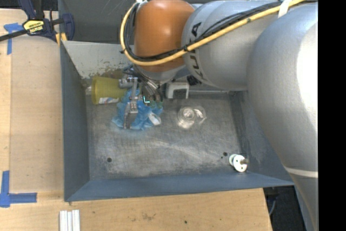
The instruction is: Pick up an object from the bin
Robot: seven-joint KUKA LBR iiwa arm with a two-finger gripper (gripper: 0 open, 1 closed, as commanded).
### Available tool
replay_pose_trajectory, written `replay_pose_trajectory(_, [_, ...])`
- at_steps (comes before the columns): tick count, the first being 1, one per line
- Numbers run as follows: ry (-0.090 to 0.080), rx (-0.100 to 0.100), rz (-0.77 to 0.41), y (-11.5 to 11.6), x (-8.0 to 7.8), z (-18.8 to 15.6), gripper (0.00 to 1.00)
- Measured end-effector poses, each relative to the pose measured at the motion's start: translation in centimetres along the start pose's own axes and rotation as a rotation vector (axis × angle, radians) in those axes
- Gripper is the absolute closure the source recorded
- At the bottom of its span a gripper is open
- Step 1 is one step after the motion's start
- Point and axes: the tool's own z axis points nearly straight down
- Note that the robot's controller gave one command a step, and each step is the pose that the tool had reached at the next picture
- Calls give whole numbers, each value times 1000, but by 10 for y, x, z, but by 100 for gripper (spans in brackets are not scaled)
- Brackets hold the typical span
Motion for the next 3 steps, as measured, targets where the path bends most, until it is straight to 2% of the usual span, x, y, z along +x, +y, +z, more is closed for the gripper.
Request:
replay_pose_trajectory(1, [-8, -1, 2, -1, -2, -5, 0])
replay_pose_trajectory(2, [-16, -4, -51, -12, -7, 10, 0])
replay_pose_trajectory(3, [-22, 1, -91, -35, -14, 30, 0])
